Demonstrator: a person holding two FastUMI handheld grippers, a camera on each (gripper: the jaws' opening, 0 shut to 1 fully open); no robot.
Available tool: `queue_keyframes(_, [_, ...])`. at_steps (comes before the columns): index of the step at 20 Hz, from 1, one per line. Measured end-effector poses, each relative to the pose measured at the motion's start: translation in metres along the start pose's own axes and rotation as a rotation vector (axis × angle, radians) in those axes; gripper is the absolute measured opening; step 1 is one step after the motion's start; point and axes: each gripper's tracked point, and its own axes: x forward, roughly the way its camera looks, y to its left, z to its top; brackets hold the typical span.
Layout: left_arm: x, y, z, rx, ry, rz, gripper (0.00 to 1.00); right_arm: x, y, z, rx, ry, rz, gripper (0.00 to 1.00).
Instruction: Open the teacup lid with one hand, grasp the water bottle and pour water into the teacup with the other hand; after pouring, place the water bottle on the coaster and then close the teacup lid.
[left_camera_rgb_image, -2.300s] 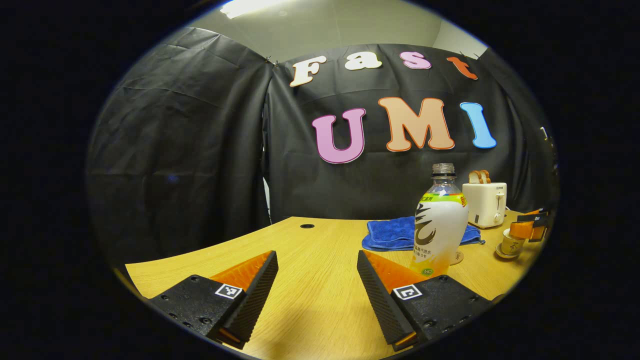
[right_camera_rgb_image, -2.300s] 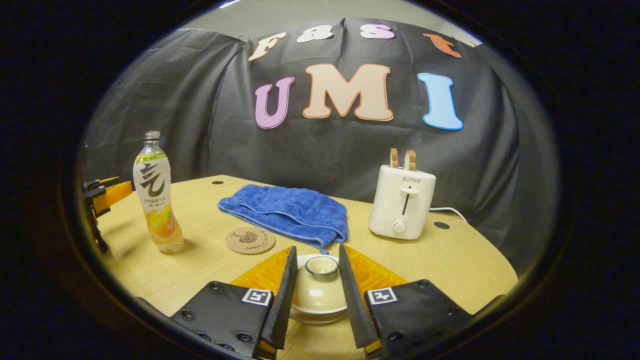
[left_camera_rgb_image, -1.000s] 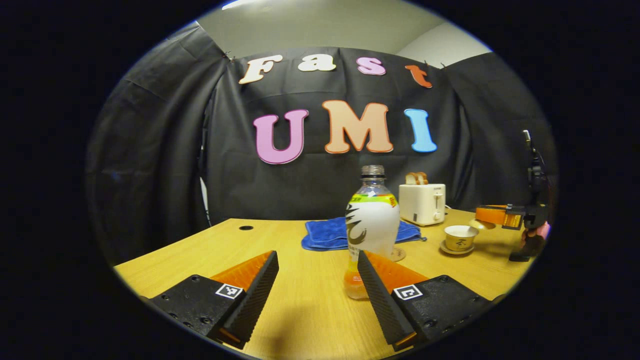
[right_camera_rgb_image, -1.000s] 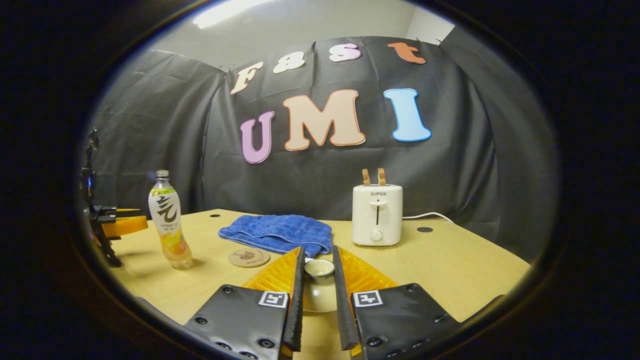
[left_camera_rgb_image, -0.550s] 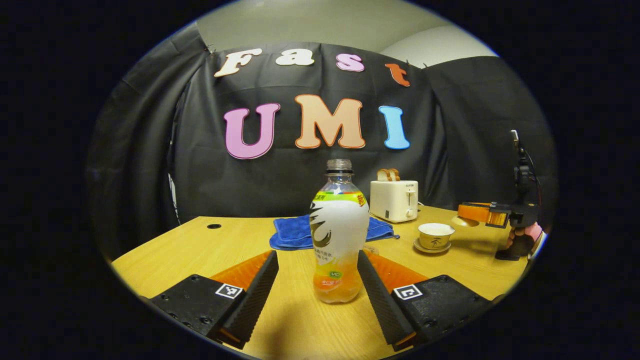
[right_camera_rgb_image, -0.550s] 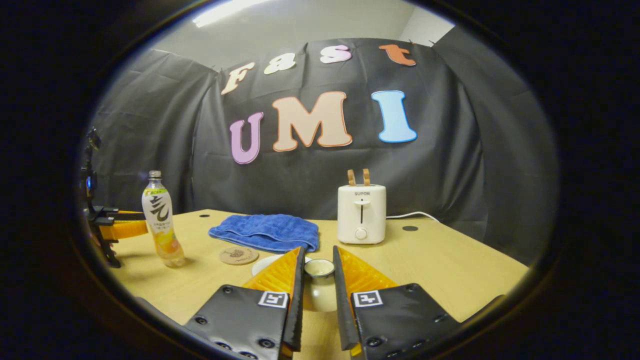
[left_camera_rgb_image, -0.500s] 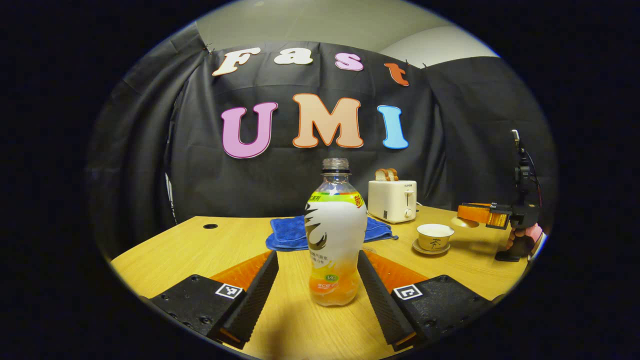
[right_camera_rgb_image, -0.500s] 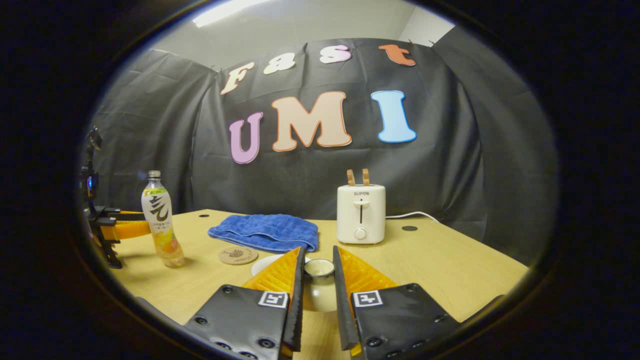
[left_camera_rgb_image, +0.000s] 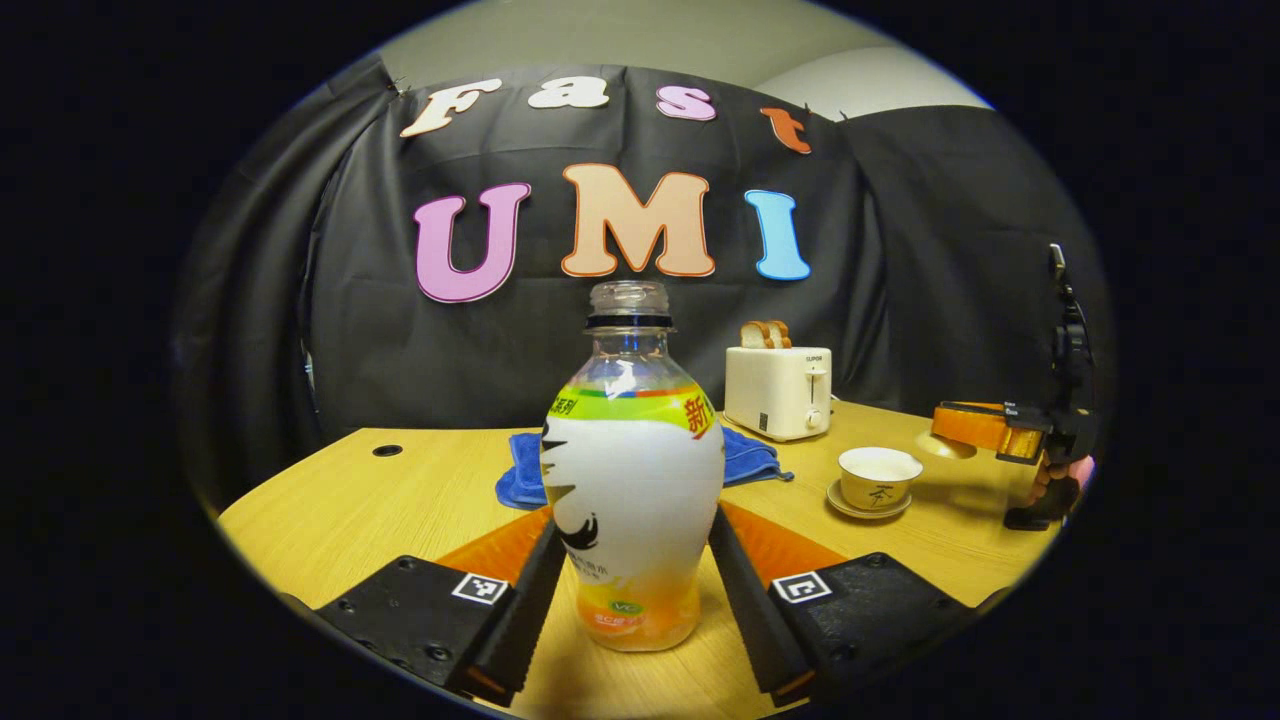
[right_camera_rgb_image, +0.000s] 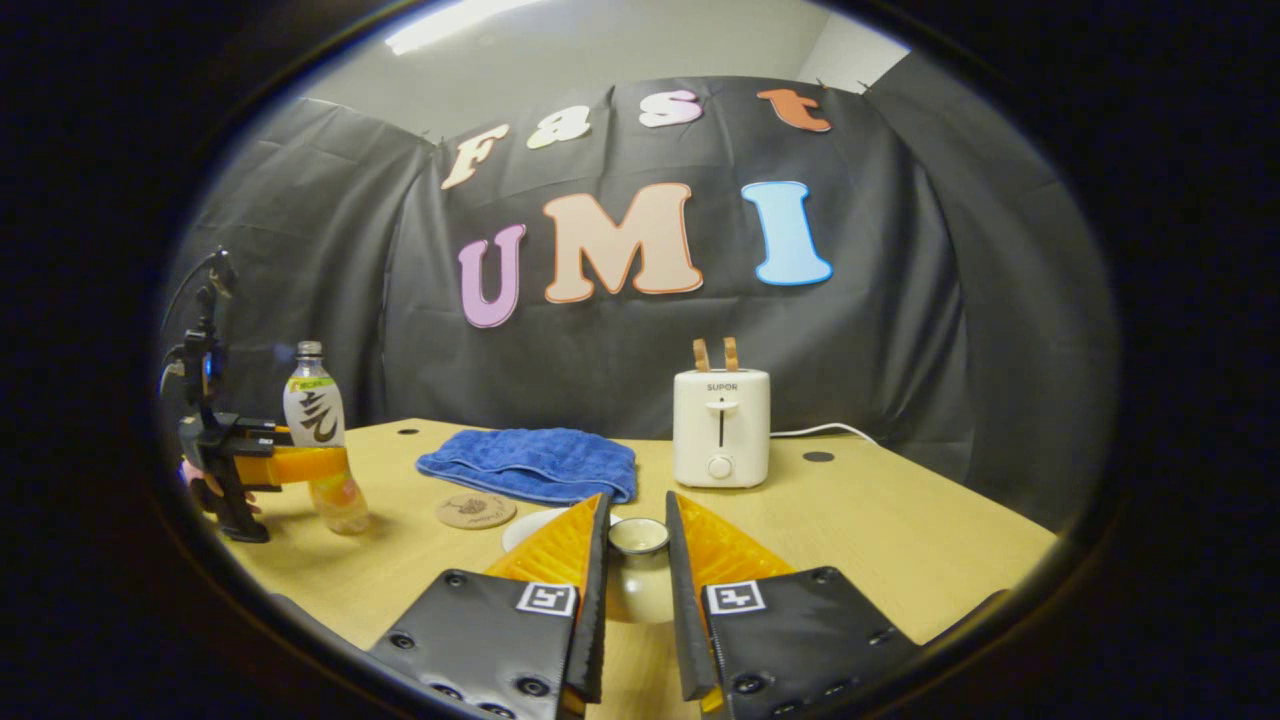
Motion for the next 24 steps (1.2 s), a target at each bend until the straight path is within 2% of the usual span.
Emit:
queue_keyframes(2, [0.005,0.000,-0.002,0.004,0.012,0.009,0.68,-0.001,-0.001,0.000,0.000,0.000,-0.003,0.34])
queue_keyframes(4, [0.007,-0.002,-0.002,0.005,0.018,0.011,0.63,-0.002,-0.005,0.000,0.000,-0.001,-0.013,0.33])
queue_keyframes(10, [0.017,-0.004,0.016,0.112,0.032,0.054,0.55,-0.005,-0.013,0.000,-0.001,-0.001,-0.039,0.33])
queue_keyframes(14, [0.031,0.001,0.047,0.312,0.010,0.126,0.55,-0.008,-0.018,0.001,0.000,0.000,-0.047,0.33])
queue_keyframes(19, [0.053,-0.003,0.069,0.560,0.007,0.161,0.55,-0.013,-0.026,0.001,0.000,0.000,-0.063,0.33])
queue_keyframes(24, [0.068,-0.031,0.065,0.740,0.003,0.117,0.55,-0.013,-0.030,0.001,0.000,0.002,-0.070,0.32])
